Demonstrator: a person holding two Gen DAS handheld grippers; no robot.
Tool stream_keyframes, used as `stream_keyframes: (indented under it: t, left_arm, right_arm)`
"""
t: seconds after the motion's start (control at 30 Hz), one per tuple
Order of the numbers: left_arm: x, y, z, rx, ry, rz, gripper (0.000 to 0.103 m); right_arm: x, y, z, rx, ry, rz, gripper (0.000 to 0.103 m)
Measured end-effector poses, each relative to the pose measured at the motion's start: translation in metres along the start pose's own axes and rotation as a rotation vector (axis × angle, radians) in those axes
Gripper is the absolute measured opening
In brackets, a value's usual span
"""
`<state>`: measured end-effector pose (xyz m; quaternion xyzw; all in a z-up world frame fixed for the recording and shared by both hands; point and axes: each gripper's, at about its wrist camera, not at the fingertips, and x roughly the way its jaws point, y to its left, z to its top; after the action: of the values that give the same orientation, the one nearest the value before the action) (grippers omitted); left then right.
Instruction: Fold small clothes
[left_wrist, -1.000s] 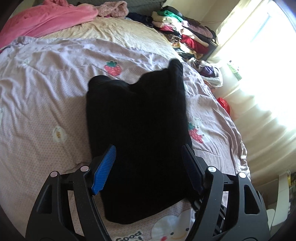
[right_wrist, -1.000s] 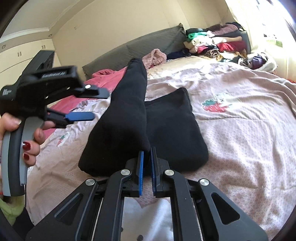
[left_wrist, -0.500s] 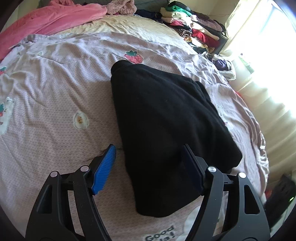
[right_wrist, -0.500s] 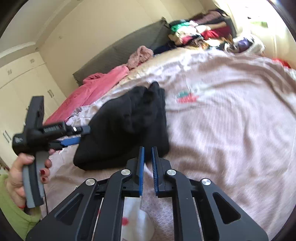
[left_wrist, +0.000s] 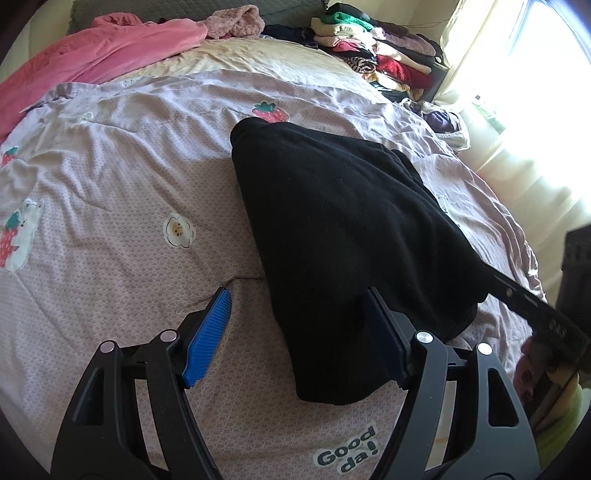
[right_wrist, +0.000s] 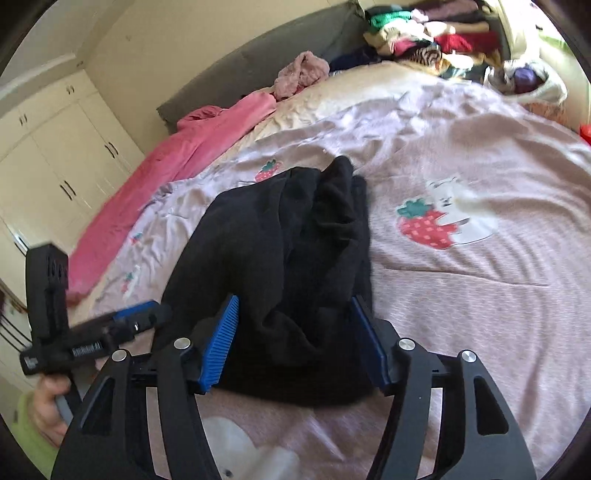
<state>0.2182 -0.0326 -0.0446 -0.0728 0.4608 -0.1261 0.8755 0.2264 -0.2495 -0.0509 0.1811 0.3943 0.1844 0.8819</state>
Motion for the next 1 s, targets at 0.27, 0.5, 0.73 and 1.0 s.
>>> stream_keyframes:
  t: [0.27,0.5,0.73,1.0]
  left_arm:
    - [0.001,-0.002,-0.003,0.009,0.007,-0.009,0.066]
    - [0.000,-0.002,-0.003,0.009,0.011,-0.012,0.066]
    - [-0.004,-0.003,-0.005,0.008,0.017,-0.032,0.066]
    - [-0.005,-0.011,-0.008,0.028,0.032,-0.054,0.066]
  right_arm:
    - [0.007,0.007,0.006,-0.004,-0.002,0.019,0.046]
    - [0.006,0.022,0.010,-0.091,-0.010,0.004,0.025]
    - [-0.015,0.030,0.013,-0.135,-0.061,0.009,0.017]
    - [-0.029,0.017,0.000,-0.129,-0.047,-0.044,0.008]
